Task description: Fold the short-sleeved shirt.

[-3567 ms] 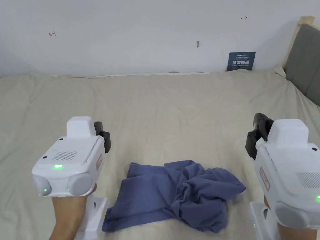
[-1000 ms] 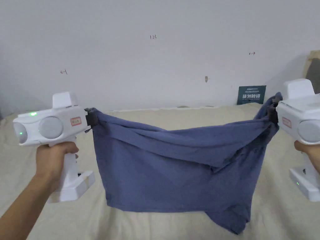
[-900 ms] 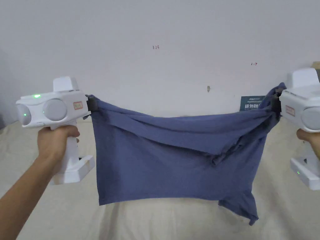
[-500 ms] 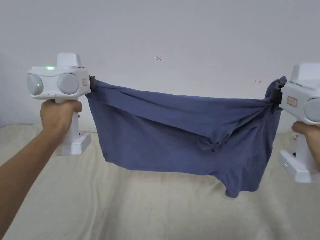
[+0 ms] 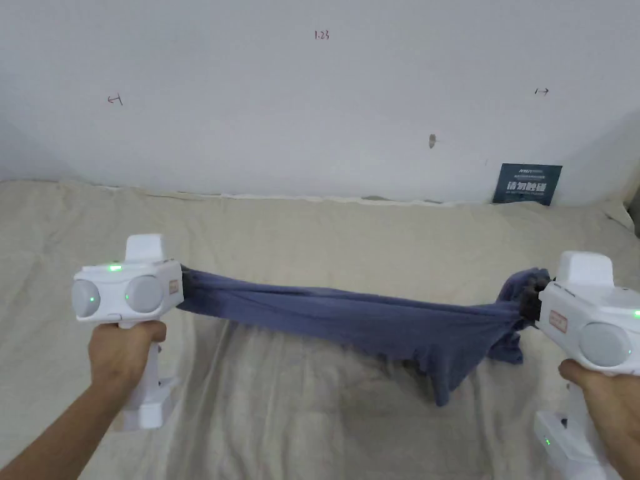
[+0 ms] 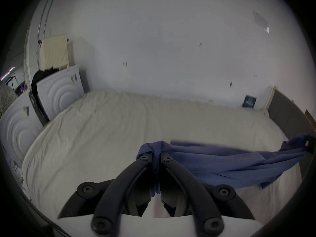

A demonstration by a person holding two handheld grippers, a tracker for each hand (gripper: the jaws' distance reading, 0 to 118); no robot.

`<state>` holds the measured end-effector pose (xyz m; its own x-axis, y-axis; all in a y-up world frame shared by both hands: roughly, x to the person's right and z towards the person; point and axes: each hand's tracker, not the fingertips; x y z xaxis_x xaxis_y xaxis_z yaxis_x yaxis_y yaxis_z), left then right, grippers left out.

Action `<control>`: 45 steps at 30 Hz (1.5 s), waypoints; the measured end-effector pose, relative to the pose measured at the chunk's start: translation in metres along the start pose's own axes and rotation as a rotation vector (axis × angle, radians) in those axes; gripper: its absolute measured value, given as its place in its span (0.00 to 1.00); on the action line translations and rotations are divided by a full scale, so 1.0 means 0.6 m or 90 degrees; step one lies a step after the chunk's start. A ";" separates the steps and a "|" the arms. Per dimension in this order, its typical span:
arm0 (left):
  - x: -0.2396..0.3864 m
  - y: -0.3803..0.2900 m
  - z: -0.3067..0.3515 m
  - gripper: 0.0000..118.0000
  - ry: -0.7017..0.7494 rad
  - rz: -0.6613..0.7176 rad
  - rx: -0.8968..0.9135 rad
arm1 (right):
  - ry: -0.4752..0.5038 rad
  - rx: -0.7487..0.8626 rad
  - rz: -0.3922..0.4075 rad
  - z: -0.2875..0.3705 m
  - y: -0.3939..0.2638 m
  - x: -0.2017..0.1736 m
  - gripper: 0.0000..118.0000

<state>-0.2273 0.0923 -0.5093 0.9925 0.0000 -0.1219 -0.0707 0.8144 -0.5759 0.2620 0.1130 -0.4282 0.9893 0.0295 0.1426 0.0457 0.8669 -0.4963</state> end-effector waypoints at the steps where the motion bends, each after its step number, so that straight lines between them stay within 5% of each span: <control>1: -0.007 -0.030 0.000 0.07 0.003 -0.002 -0.018 | 0.001 -0.014 -0.003 0.001 -0.027 0.000 0.09; 19: -0.147 -0.446 0.229 0.07 0.012 -0.002 -0.207 | 0.002 -0.214 -0.073 0.221 -0.402 0.054 0.09; 32: -0.183 -0.532 0.314 0.08 0.012 0.017 -0.283 | -0.012 -0.314 -0.072 0.312 -0.516 0.050 0.10; 37: -0.168 -0.506 0.318 0.41 0.058 0.002 -0.275 | -0.029 -0.311 -0.028 0.312 -0.482 0.043 0.35; 39: -0.166 -0.479 0.328 0.84 0.033 0.030 -0.239 | -0.023 -0.244 -0.019 0.329 -0.443 0.041 0.75; 40: -0.160 -0.457 0.339 0.95 0.018 0.042 -0.204 | -0.016 -0.206 -0.016 0.338 -0.419 0.038 0.85; 45: -0.109 -0.332 0.409 0.96 -0.029 0.052 -0.017 | -0.031 -0.027 0.015 0.397 -0.289 0.008 0.90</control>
<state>-0.2540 0.0725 -0.1880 0.9868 0.0929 -0.1328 -0.1538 0.7949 -0.5869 0.2262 0.0810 -0.1374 0.9824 0.0746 0.1713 0.0293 0.8440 -0.5356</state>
